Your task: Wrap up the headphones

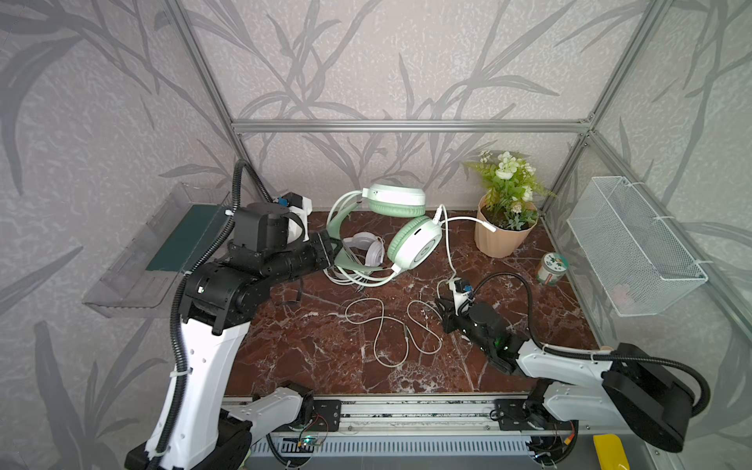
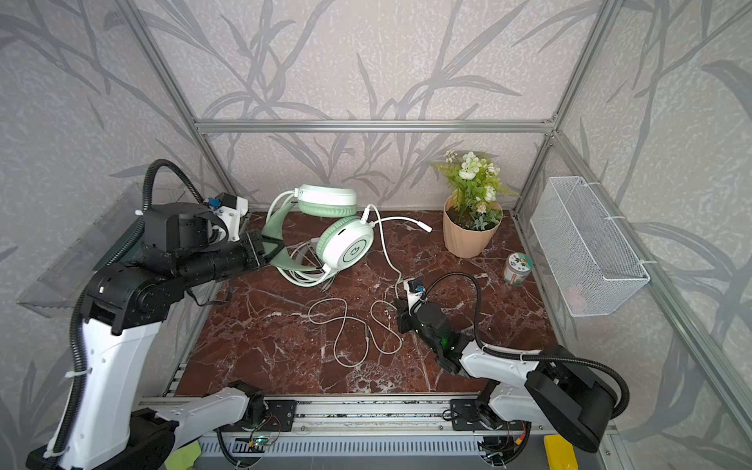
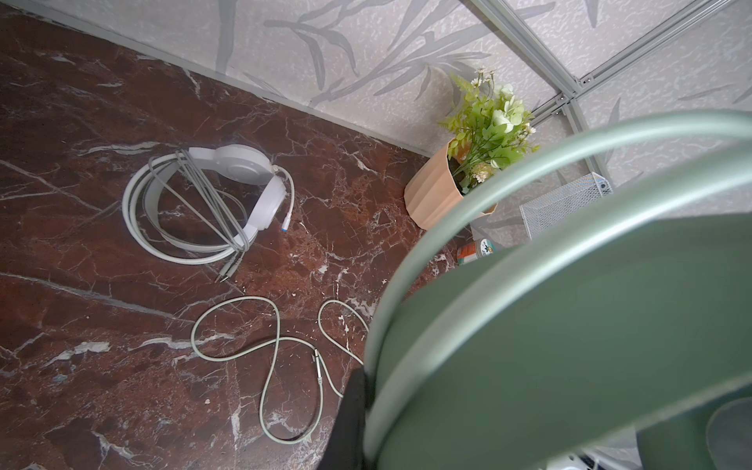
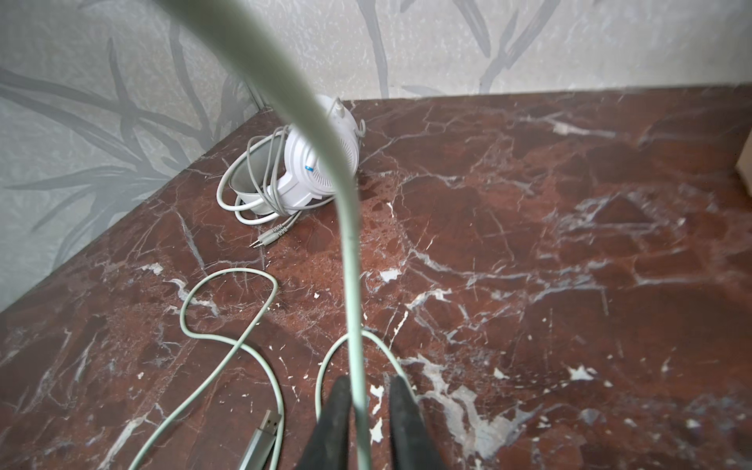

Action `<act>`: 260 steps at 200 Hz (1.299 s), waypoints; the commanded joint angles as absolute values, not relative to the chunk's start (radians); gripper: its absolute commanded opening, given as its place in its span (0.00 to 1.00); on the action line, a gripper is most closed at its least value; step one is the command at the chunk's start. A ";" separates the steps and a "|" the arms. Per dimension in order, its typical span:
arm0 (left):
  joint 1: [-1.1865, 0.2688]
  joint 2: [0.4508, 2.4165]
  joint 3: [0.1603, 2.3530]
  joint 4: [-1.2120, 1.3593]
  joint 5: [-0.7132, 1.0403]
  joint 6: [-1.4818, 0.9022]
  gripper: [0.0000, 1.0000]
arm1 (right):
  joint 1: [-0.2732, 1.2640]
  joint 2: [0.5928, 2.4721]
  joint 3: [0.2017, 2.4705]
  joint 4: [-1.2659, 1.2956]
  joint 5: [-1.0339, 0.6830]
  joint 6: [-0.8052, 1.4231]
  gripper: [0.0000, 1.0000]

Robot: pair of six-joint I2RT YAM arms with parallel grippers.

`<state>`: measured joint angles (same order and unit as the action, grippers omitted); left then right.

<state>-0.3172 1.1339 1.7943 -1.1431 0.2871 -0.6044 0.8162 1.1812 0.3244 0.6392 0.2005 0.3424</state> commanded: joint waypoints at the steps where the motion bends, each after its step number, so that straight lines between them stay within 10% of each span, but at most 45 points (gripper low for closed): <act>1: -0.279 1.126 1.770 -1.084 0.303 -0.570 0.00 | 0.825 1.042 0.350 0.525 0.205 0.325 0.04; 70: -0.233 1.088 1.622 -0.995 0.315 -0.519 0.00 | 0.827 0.476 0.384 0.147 0.257 0.254 0.00; 142: -0.233 1.080 1.603 -0.969 0.450 -0.618 0.00 | 0.827 0.707 0.390 0.424 0.159 0.221 0.75; 242: -0.233 1.069 1.582 -0.975 0.471 -0.618 0.00 | 0.824 1.085 0.509 0.659 0.270 0.124 0.77; 260: -0.232 1.074 1.581 -0.979 0.465 -0.613 0.00 | 0.824 1.097 0.510 0.682 0.211 0.106 0.61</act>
<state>-0.2390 1.0863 1.5639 -1.0370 0.4252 -0.6010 0.8230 1.0866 0.4885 0.5919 0.2348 0.1471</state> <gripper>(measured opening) 0.072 0.713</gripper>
